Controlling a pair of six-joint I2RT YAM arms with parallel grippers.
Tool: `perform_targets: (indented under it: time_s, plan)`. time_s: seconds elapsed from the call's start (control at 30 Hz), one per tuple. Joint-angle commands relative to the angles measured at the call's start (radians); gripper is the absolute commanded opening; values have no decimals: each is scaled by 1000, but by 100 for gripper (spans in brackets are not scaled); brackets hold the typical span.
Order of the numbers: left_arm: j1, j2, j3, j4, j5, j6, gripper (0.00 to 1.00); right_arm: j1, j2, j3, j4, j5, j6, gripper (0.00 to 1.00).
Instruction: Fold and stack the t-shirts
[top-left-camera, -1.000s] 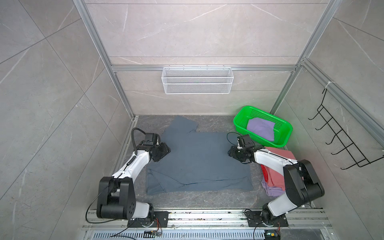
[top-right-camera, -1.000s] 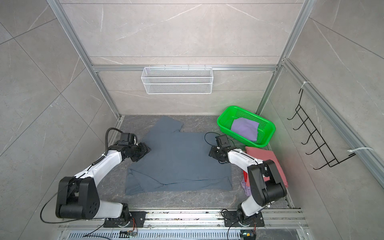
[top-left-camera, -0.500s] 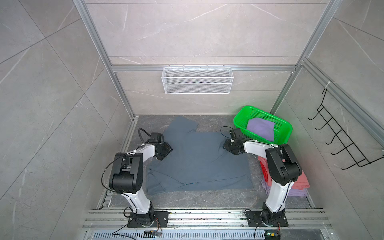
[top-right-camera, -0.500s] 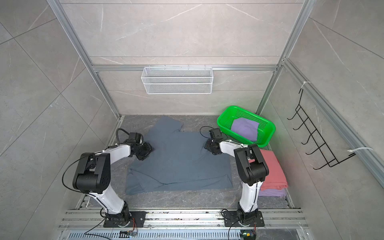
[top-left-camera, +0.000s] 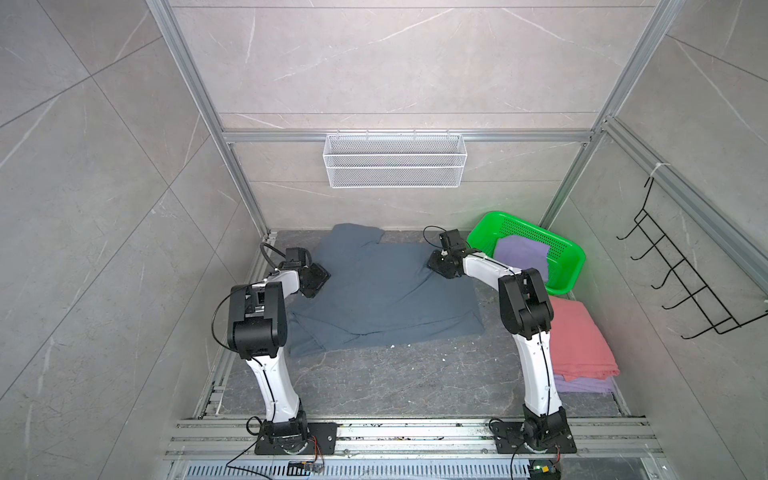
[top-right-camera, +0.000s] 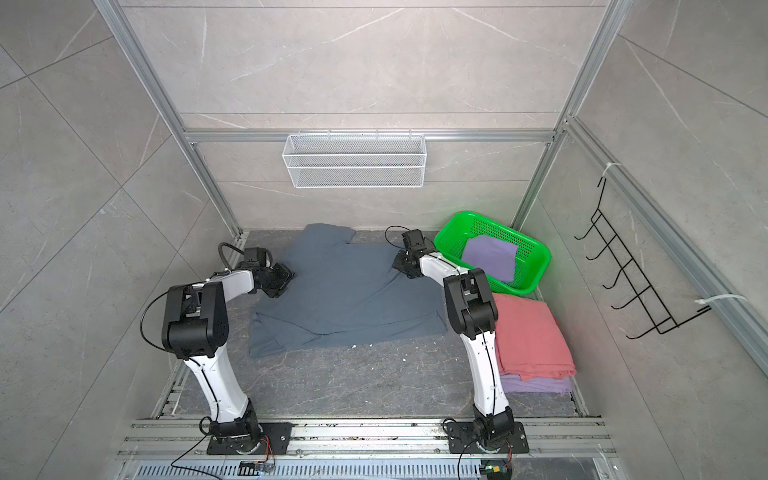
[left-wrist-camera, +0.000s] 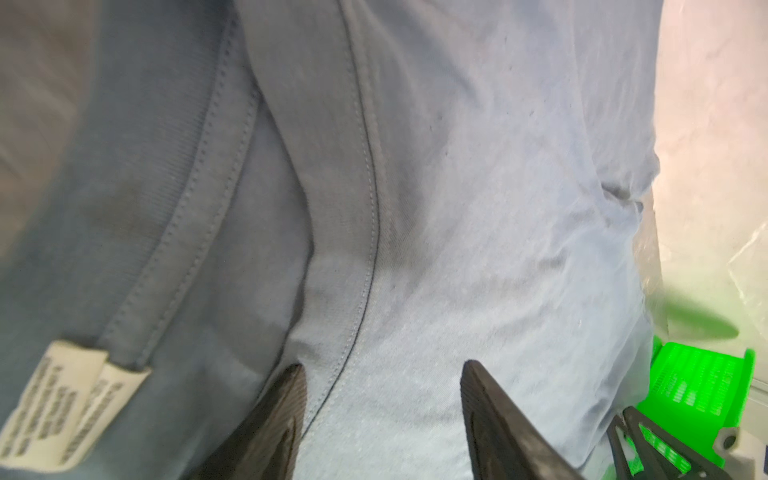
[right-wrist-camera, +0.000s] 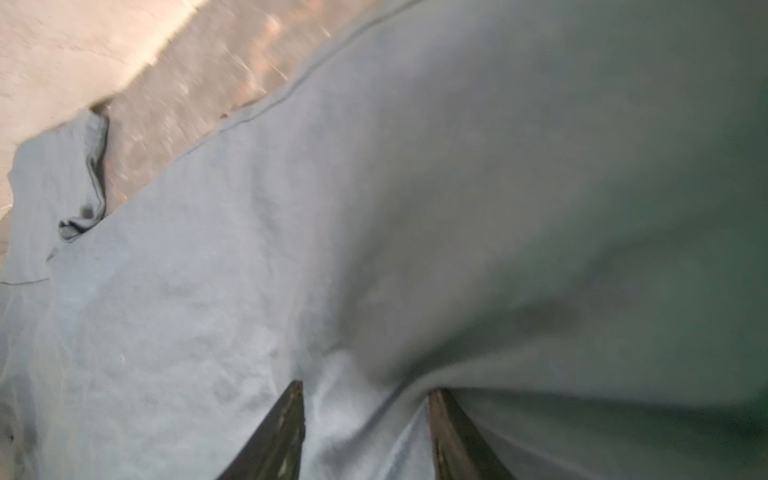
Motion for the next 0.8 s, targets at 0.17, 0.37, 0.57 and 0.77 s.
perform_targets:
  time_s: [0.17,0.37,0.57,0.77]
  plan:
    - [21,-267,87,-238,-122,244,62,8,-233,-131,-19,-7,-158,54]
    - [105,-404,33,-435,-235,273,61,8,-537,-394,-1,49,-199,59]
    - [165,-459,-84,-462,-229,244,58,-7,-762,-653,24,84,-171,62]
    - [205,-396,-136,-422,-122,192,56,-40,-896,-839,81,45,-116,64]
